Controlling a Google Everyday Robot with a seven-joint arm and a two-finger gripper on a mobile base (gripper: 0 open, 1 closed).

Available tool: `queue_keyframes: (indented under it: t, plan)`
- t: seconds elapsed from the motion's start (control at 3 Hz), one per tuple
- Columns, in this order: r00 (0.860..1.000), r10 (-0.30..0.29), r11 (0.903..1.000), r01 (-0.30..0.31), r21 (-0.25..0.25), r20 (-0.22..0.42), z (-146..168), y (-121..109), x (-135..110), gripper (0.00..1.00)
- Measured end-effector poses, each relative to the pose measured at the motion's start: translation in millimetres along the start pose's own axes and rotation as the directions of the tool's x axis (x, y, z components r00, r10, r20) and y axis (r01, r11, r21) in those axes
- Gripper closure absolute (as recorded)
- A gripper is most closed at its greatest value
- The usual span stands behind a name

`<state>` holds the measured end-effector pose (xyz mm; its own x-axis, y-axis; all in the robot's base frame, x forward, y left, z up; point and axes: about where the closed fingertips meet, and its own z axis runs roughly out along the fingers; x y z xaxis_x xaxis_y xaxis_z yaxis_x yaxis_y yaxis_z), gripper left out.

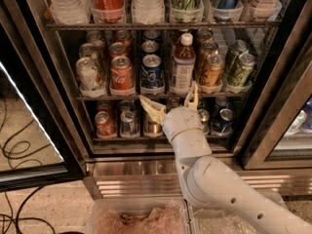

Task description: Pick blue plastic bottle from middle shelf of fridge

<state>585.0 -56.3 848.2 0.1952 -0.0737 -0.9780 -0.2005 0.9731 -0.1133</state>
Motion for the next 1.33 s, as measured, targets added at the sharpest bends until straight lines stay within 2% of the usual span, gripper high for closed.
queue_keyframes:
  t: [0.67, 1.0, 1.33]
  plan:
    - [1.000, 0.005, 0.9999, -0.005, 0.015, -0.001, -5.0, -2.7, 0.0, 0.39]
    - [1.000, 0.005, 0.9999, -0.005, 0.016, -0.001, -5.0, -2.8, 0.0, 0.41]
    - [1.000, 0.015, 0.9985, -0.015, 0.053, -0.008, -6.4, -9.2, 2.5, 0.51]
